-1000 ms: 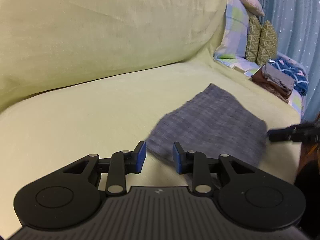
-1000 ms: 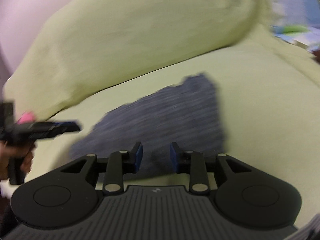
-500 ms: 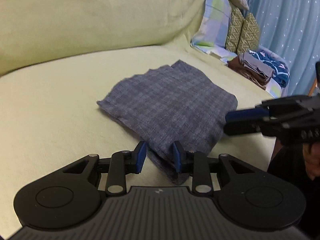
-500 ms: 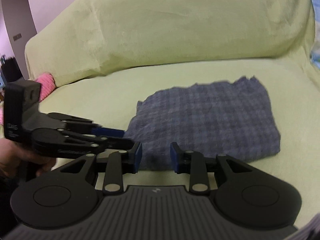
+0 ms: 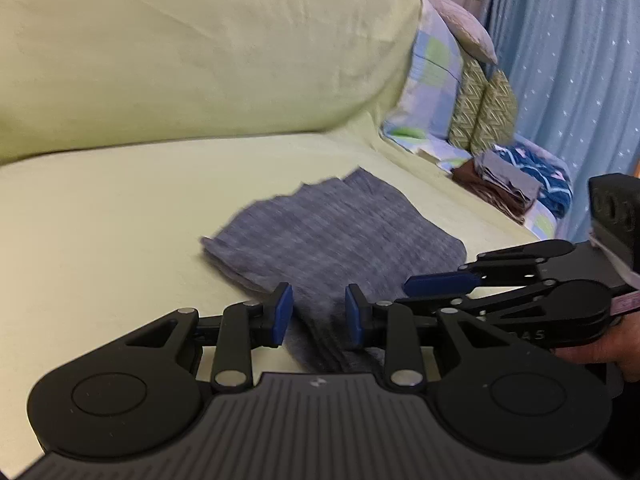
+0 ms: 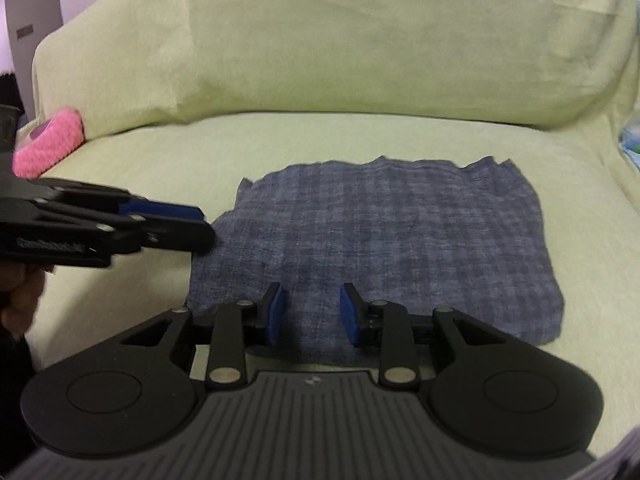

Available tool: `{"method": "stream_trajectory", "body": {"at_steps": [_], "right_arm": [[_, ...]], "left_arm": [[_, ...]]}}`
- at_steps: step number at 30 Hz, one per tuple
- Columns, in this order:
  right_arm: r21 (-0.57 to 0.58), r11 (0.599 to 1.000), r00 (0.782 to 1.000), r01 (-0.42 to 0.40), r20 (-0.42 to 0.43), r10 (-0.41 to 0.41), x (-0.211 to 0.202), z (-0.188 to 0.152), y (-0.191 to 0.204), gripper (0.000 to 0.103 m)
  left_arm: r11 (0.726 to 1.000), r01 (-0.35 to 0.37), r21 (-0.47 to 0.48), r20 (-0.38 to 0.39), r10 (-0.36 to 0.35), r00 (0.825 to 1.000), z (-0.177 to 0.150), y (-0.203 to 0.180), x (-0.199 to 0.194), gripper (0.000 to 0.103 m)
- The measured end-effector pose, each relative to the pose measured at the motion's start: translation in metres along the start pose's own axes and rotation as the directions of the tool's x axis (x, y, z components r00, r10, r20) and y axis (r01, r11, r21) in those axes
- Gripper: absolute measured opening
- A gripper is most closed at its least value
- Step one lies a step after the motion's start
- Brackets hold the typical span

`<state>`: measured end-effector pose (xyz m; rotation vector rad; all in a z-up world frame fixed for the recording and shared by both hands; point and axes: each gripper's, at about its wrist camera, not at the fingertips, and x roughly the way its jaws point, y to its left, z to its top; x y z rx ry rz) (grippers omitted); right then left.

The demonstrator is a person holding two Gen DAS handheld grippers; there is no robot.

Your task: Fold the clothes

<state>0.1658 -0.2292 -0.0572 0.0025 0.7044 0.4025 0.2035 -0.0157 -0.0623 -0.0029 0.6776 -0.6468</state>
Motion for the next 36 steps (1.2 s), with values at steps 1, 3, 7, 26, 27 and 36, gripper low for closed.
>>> {"method": "stream_trajectory", "body": {"at_steps": [1, 3, 7, 26, 27, 36], "right_arm": [[0.005, 1.000, 1.000, 0.000, -0.009, 0.000, 0.000, -0.002, -0.002, 0.028], [0.022, 1.000, 1.000, -0.004, -0.008, 0.005, -0.005, -0.004, -0.005, 0.029], [0.053, 0.999, 0.999, 0.013, 0.032, -0.015, -0.031, -0.003, -0.012, 0.030], [0.201, 0.979, 0.996, 0.007, 0.089, -0.025, -0.096, -0.047, -0.014, 0.038], [0.205, 0.979, 0.995, 0.011, 0.091, -0.030, -0.097, -0.046, -0.015, 0.039], [0.194, 0.980, 0.995, 0.035, 0.085, -0.052, -0.090, -0.036, -0.025, 0.040]], "left_arm": [[0.999, -0.027, 0.028, -0.025, 0.028, 0.999, -0.002, -0.002, 0.006, 0.036], [0.999, -0.047, 0.020, -0.024, 0.048, 0.999, -0.003, -0.002, 0.004, 0.035], [0.997, -0.076, -0.011, -0.002, 0.076, 0.997, -0.005, -0.003, -0.011, 0.035], [0.999, 0.040, 0.024, -0.006, -0.040, 0.999, -0.034, -0.051, -0.019, 0.035], [0.999, 0.029, 0.035, -0.006, -0.029, 1.000, -0.034, -0.052, -0.016, 0.035], [0.992, -0.031, 0.126, -0.002, 0.031, 1.000, -0.045, -0.061, -0.014, 0.035]]}}
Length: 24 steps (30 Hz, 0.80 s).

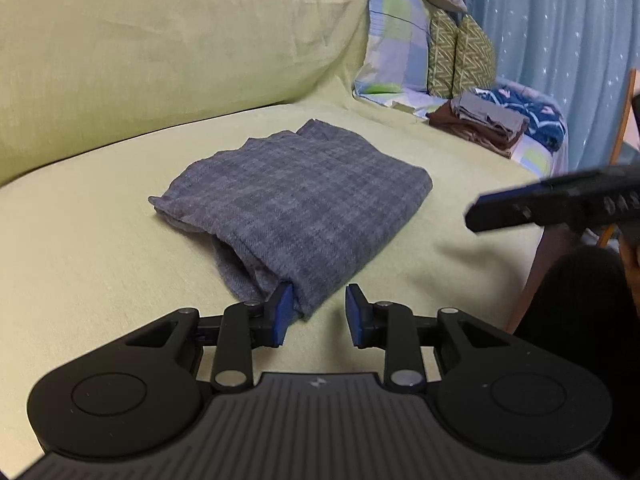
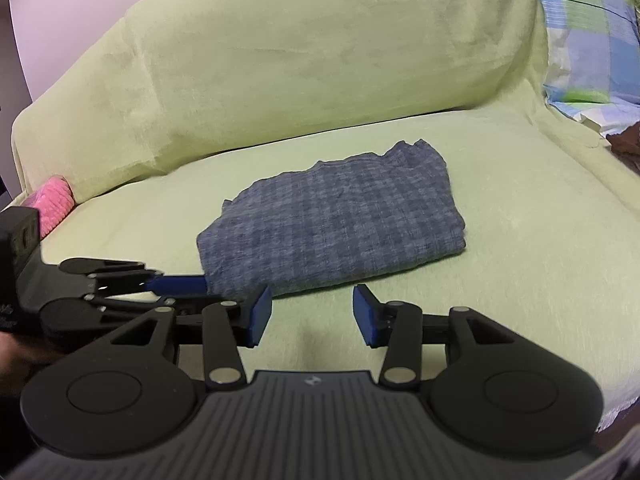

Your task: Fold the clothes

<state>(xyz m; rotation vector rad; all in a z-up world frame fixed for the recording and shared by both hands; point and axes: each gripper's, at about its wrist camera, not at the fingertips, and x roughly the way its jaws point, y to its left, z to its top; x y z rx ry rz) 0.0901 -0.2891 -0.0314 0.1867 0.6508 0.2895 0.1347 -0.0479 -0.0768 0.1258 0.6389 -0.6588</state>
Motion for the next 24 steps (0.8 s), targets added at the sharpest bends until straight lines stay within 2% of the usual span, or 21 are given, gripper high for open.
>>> {"method": "stream_trajectory", "body": {"at_steps": [8, 10, 13, 18, 22, 24], "right_arm": [[-0.012, 0.998, 0.998, 0.061, 0.004, -0.061, 0.029, 0.019, -0.016, 0.041], [-0.015, 0.997, 0.997, 0.072, 0.006, -0.072, 0.034, 0.023, -0.019, 0.041], [-0.031, 0.996, 0.997, 0.079, 0.000, -0.079, 0.043, 0.028, -0.022, 0.041], [-0.049, 0.996, 0.997, 0.072, -0.013, -0.073, 0.054, 0.032, -0.021, 0.041], [-0.063, 0.997, 0.998, 0.055, -0.022, -0.056, 0.059, 0.033, -0.013, 0.041], [-0.063, 0.997, 0.999, 0.039, -0.026, -0.040, 0.060, 0.032, -0.008, 0.041]], "left_arm": [[1.000, 0.027, -0.003, 0.013, -0.027, 1.000, 0.000, 0.004, 0.006, 0.035], [0.999, 0.028, -0.017, 0.013, -0.028, 1.000, -0.002, 0.009, 0.005, 0.015], [0.997, 0.049, -0.063, 0.021, -0.048, 0.999, -0.005, 0.020, 0.001, 0.002], [0.997, 0.029, -0.067, 0.022, -0.028, 0.999, -0.004, 0.024, 0.001, 0.001], [0.988, 0.065, -0.139, 0.009, -0.064, 0.998, -0.004, 0.033, 0.002, 0.000], [0.991, 0.072, -0.116, -0.026, -0.076, 0.997, -0.005, 0.032, -0.001, 0.000]]}}
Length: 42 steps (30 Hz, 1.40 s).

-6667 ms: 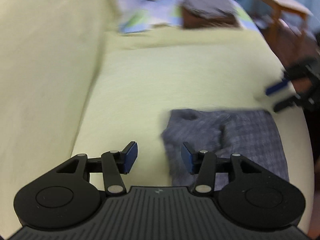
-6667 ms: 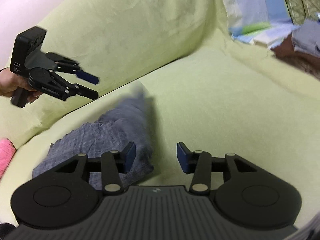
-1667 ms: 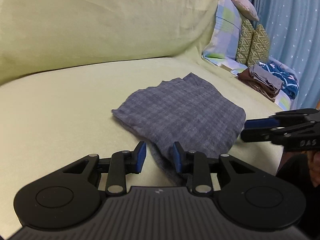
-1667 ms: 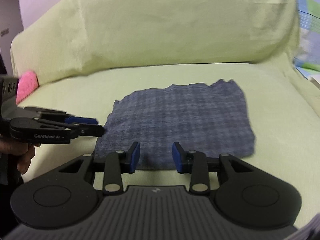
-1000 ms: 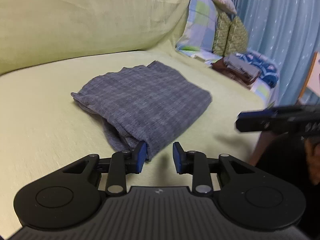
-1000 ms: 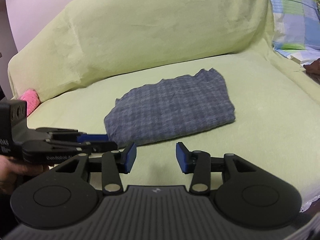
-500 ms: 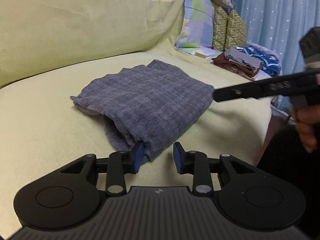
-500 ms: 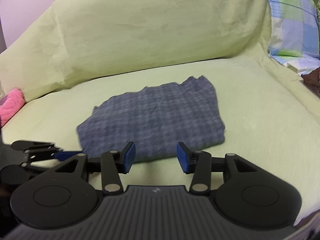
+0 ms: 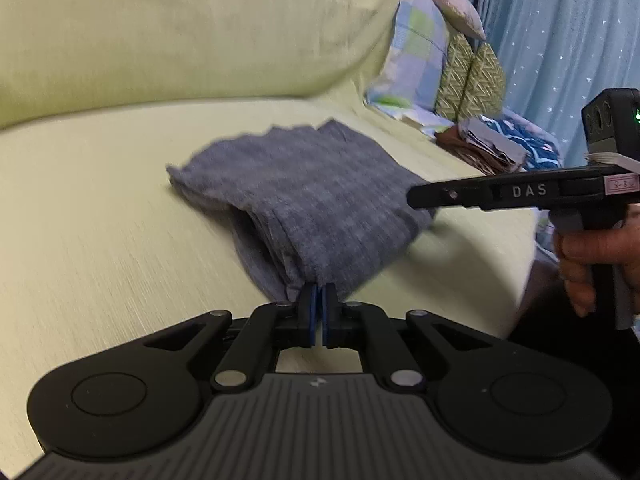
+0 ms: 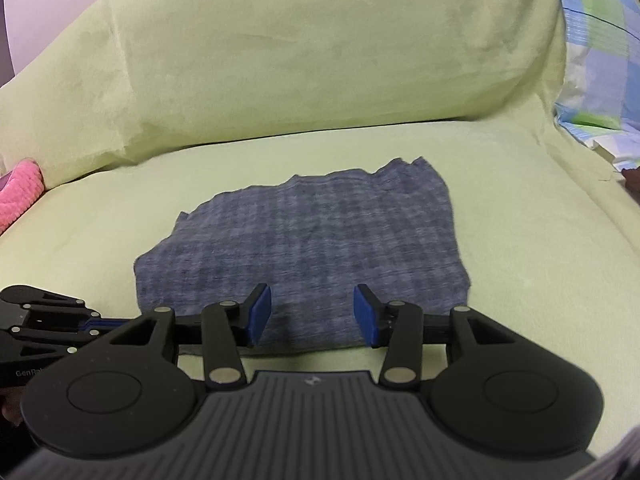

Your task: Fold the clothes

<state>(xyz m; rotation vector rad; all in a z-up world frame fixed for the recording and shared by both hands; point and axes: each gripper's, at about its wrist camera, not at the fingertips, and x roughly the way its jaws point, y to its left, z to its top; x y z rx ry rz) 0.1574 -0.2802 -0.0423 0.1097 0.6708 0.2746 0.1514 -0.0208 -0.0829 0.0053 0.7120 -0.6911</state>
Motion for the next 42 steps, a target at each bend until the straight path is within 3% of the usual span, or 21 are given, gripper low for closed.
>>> {"method": "stream_trajectory", "body": {"at_steps": [4, 7, 12, 16, 20, 24, 28, 33, 36, 42], "right_arm": [[-0.041, 0.998, 0.999, -0.039, -0.008, 0.039, 0.001, 0.000, 0.013, 0.041], [-0.045, 0.998, 0.999, -0.046, -0.028, 0.045, 0.008, -0.005, 0.017, 0.041], [-0.052, 0.998, 0.998, -0.038, -0.061, 0.035, 0.016, -0.009, 0.021, 0.043], [-0.051, 0.998, 0.996, -0.039, -0.087, 0.035, 0.020, -0.011, 0.020, 0.045], [-0.057, 0.997, 0.995, -0.055, -0.089, 0.050, 0.018, -0.009, 0.016, 0.046], [-0.027, 0.999, 0.999, -0.036, -0.001, 0.036, 0.006, -0.003, 0.007, 0.046], [0.003, 1.000, 1.000, 0.001, 0.009, -0.001, 0.012, 0.005, -0.008, 0.046], [0.069, 0.997, 0.999, 0.032, -0.037, -0.030, 0.028, 0.000, -0.032, 0.043], [0.114, 0.992, 0.999, 0.053, -0.018, -0.051, 0.026, -0.002, -0.046, 0.034], [0.132, 0.990, 0.998, 0.054, 0.001, -0.055, 0.022, -0.007, -0.052, 0.034]], "left_arm": [[1.000, -0.015, 0.011, 0.020, 0.014, 1.000, 0.001, 0.002, -0.017, 0.000], [1.000, -0.014, -0.006, 0.096, 0.014, 0.995, 0.011, 0.005, -0.030, 0.000], [1.000, 0.008, 0.025, 0.144, -0.012, 0.989, 0.038, 0.002, -0.016, 0.000], [0.989, -0.091, 0.113, 0.003, 0.091, 0.996, 0.041, 0.003, 0.022, 0.000], [0.989, -0.089, 0.122, 0.001, 0.090, 0.996, 0.036, 0.010, 0.021, 0.000], [0.987, -0.121, 0.110, 0.035, 0.118, 0.992, 0.043, 0.011, 0.007, 0.000], [0.991, -0.093, 0.091, 0.070, 0.087, 0.994, 0.059, 0.009, 0.011, 0.000], [0.986, -0.091, 0.137, -0.011, 0.093, 0.996, 0.062, 0.006, 0.045, 0.000], [0.984, -0.097, 0.151, -0.015, 0.100, 0.995, 0.057, 0.005, 0.048, 0.000], [0.985, -0.107, 0.136, -0.028, 0.112, 0.993, 0.057, 0.006, 0.046, 0.000]]}}
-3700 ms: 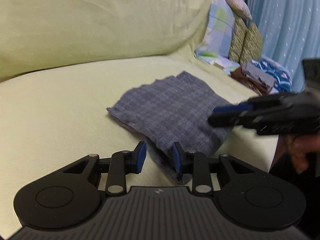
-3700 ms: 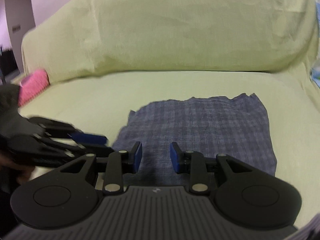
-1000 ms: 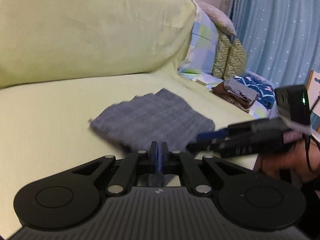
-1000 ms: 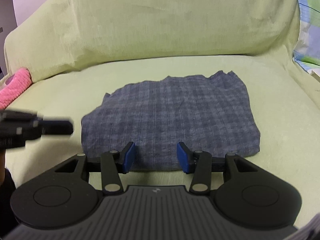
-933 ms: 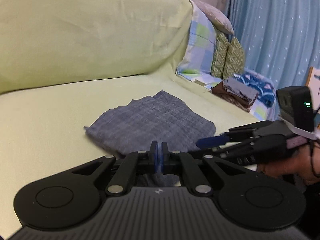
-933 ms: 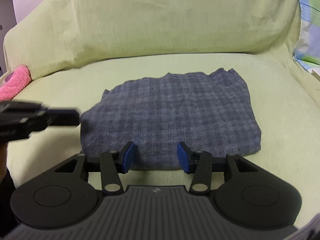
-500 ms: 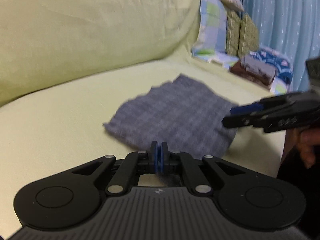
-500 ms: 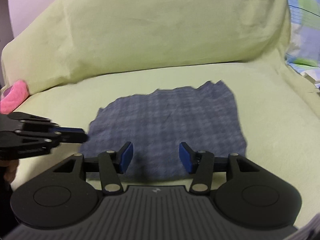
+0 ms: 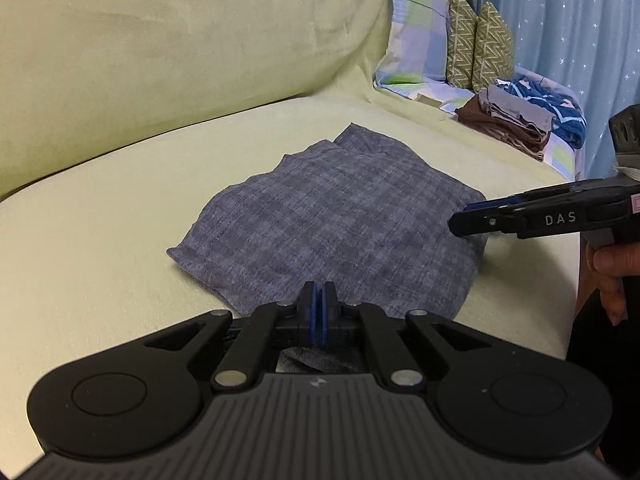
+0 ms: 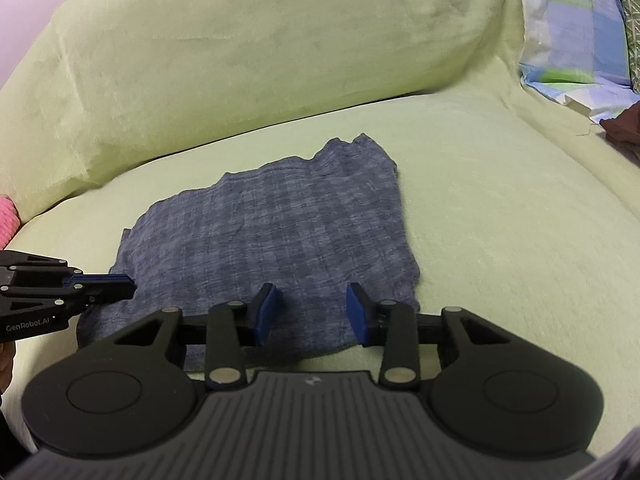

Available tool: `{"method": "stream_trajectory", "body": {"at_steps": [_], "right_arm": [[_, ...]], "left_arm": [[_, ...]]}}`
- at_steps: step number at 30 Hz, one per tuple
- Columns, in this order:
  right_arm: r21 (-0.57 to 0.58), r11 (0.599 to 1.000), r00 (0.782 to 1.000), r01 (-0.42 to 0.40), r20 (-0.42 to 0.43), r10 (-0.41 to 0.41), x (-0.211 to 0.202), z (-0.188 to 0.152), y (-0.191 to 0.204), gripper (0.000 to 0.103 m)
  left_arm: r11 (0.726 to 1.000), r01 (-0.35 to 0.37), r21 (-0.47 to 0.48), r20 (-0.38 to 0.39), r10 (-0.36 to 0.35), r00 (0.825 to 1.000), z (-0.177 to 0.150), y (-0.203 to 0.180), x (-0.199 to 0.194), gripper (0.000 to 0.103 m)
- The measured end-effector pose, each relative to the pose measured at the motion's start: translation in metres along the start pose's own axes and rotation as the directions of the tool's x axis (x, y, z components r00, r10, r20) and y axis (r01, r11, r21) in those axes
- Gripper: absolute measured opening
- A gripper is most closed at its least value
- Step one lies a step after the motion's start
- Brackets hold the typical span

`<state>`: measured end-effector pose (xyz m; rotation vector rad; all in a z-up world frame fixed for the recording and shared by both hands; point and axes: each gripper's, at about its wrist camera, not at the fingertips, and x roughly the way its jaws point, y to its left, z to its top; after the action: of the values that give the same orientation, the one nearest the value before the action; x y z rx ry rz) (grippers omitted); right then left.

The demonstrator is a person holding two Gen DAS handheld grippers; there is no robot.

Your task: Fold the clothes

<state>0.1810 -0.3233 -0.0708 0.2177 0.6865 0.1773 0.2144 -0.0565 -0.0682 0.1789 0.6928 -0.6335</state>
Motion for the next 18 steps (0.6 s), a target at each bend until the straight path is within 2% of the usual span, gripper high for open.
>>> {"method": "stream_trajectory", "body": {"at_steps": [18], "right_arm": [[0.028, 0.999, 0.999, 0.036, -0.003, -0.036, -0.013, -0.009, -0.003, 0.038]], "left_arm": [[0.999, -0.036, -0.038, -0.042, 0.035, 0.999, 0.005, -0.002, 0.002, 0.000]]}}
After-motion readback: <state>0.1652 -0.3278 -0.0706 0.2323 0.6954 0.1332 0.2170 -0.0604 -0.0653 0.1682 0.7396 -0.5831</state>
